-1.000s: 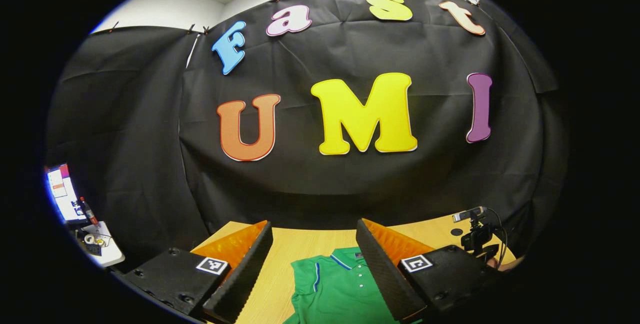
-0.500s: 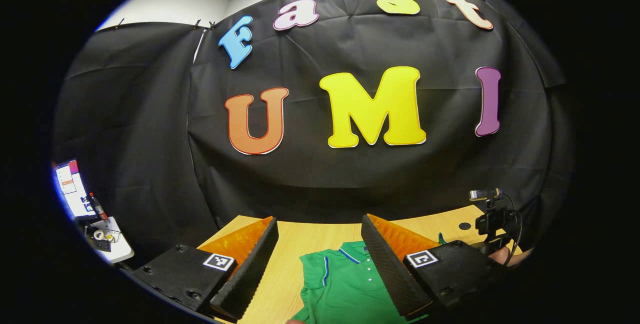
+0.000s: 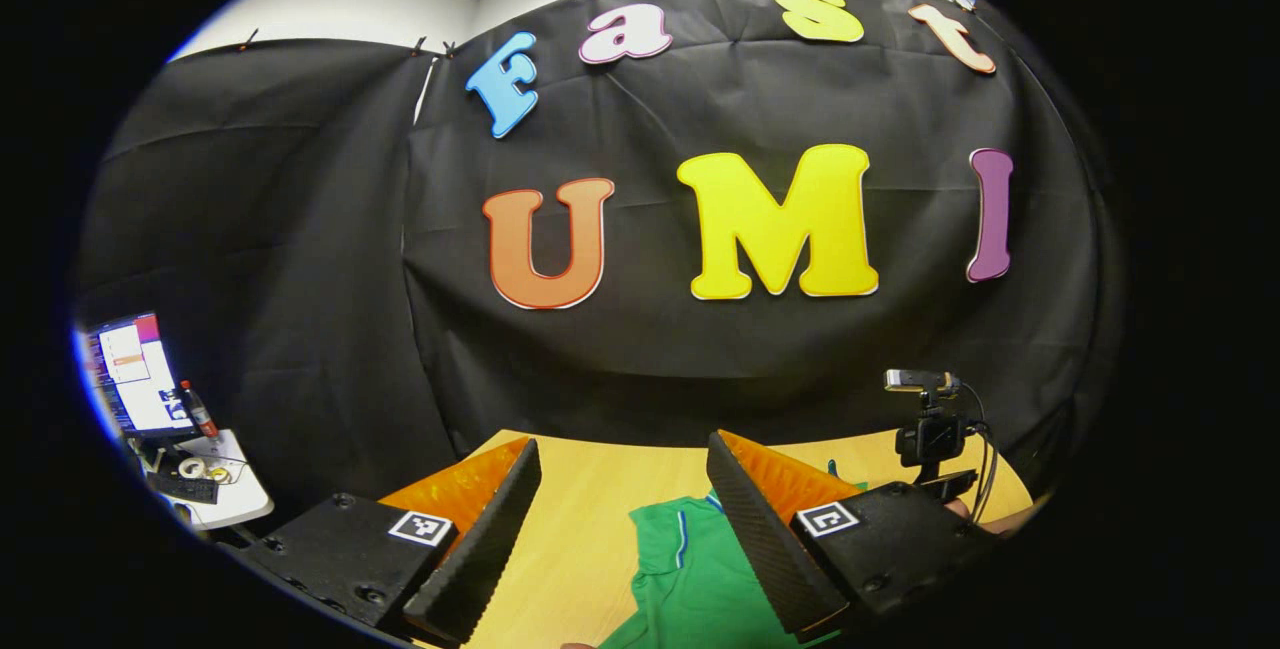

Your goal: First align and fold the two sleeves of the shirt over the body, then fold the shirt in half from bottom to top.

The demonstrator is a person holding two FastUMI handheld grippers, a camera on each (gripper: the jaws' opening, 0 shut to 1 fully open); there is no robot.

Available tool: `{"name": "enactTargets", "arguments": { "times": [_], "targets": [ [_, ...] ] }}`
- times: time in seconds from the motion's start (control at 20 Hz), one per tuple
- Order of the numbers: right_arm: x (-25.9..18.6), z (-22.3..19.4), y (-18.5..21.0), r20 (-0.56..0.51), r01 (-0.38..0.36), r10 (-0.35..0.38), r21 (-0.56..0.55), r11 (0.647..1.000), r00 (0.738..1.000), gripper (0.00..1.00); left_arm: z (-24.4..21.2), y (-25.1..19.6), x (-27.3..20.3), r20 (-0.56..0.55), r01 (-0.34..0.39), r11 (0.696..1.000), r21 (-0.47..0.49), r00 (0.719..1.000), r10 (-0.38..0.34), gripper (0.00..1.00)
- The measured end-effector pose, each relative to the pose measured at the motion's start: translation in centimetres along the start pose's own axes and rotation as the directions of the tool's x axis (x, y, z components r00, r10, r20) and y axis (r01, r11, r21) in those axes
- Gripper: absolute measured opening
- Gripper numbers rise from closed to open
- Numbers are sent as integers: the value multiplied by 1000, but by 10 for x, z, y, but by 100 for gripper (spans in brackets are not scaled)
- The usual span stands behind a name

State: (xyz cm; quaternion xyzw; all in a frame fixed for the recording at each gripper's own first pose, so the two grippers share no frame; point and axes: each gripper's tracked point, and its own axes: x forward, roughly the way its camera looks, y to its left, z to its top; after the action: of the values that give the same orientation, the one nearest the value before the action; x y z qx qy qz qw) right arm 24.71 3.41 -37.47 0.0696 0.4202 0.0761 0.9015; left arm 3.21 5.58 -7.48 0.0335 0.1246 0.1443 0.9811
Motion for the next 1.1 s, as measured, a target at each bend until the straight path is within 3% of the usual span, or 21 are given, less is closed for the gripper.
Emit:
{"name": "enactTargets", "arguments": {
  "times": [0.15, 0.2, 0.25, 0.4, 0.45, 0.5, 0.75, 0.95, 1.1],
  "targets": [
    [8, -8, 25, -23, -15, 15, 20, 1000, 1000, 1, 1, 18, -7, -6, -32, 999, 2, 999, 32, 100],
    [1, -6, 34, -8, -33, 33, 31, 999, 999, 18, 1, 24, -9, -8, -43, 999, 9, 999, 43, 100],
    [-7, -1, 42, 12, -47, 47, 32, 998, 999, 26, 2, 30, -11, -6, -58, 998, 15, 998, 58, 100],
    [-44, 13, 49, 97, -32, 32, 0, 999, 995, 86, 1, 32, -11, -11, -44, 999, 2, 999, 44, 100],
    [-62, 20, 50, 135, -22, 25, -21, 1000, 991, 100, 2, 30, -9, -11, -32, 999, -3, 999, 32, 100],
    [-80, 25, 50, 173, -10, 17, -41, 999, 985, 96, 0, 28, -8, -11, -17, 1000, -5, 1000, 17, 100],
    [-184, 39, 41, 316, 50, -15, -104, 993, 949, 96, -32, 3, 16, -85, 97, 995, -15, 992, -98, 100],
    [-251, 22, 10, 344, 132, -84, -117, 984, 935, 96, -84, -29, 51, -203, 224, 973, -53, 952, -230, 100],
    [-279, 8, -14, 353, 197, -150, -102, 975, 923, 96, -136, -51, 79, -296, 278, 959, -60, 912, -283, 100]
  ]
}}
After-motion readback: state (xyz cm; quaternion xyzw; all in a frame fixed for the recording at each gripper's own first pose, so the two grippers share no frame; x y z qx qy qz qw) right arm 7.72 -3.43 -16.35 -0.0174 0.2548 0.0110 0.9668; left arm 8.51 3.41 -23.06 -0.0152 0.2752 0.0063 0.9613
